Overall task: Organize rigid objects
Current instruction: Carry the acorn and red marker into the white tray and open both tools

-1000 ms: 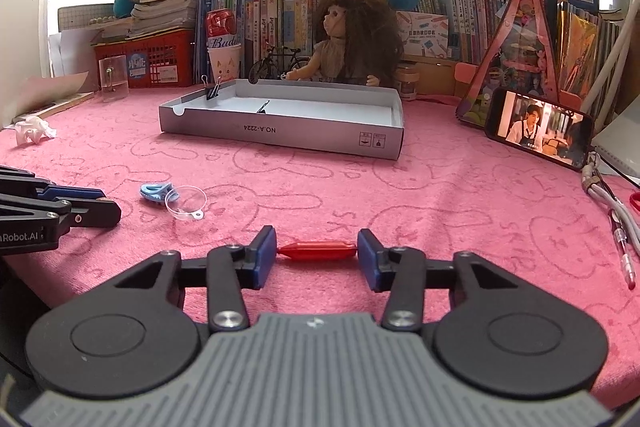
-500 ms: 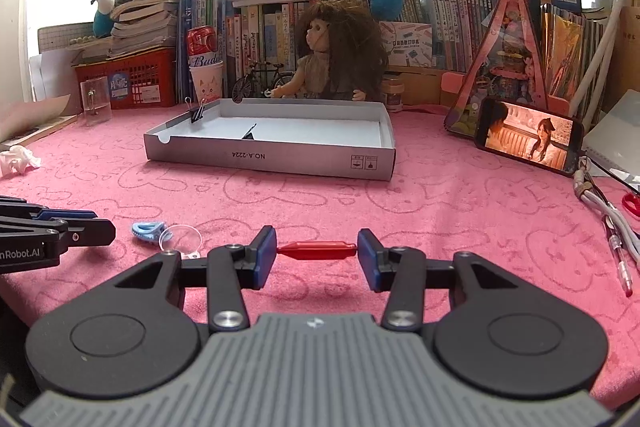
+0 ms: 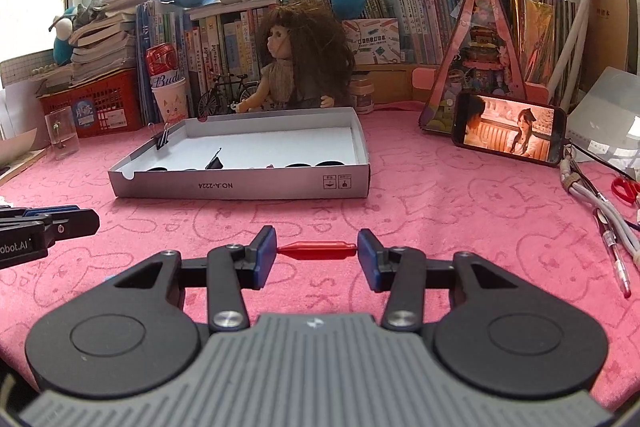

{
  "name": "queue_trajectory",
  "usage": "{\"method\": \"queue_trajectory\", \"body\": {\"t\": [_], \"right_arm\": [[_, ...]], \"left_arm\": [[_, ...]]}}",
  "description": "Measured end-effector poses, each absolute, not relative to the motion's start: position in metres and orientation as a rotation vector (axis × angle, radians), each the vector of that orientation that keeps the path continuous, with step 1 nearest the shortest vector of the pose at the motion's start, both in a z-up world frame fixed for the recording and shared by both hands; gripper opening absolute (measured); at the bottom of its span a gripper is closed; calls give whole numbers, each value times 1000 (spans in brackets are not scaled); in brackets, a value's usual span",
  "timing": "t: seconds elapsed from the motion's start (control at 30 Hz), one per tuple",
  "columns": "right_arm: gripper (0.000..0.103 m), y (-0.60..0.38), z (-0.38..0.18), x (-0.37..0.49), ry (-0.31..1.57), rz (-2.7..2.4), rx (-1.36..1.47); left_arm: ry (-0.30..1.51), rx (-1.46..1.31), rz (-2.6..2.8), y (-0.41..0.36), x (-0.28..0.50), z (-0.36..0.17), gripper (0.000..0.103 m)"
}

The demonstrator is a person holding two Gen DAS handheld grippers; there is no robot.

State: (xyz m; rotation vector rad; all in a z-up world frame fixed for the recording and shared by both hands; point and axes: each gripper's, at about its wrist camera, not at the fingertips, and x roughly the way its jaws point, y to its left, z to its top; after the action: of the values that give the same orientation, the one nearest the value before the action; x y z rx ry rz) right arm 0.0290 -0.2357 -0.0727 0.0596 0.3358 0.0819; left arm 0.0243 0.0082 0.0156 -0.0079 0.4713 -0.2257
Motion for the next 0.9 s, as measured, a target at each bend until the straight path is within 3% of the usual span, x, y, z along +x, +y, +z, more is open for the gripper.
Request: {"method": "queue_trajectory", "body": {"t": [0.9], "right_arm": [[50, -239, -42, 101, 285, 66, 150]], "left_arm": [[453, -76, -148, 21, 129, 37, 18]]}}
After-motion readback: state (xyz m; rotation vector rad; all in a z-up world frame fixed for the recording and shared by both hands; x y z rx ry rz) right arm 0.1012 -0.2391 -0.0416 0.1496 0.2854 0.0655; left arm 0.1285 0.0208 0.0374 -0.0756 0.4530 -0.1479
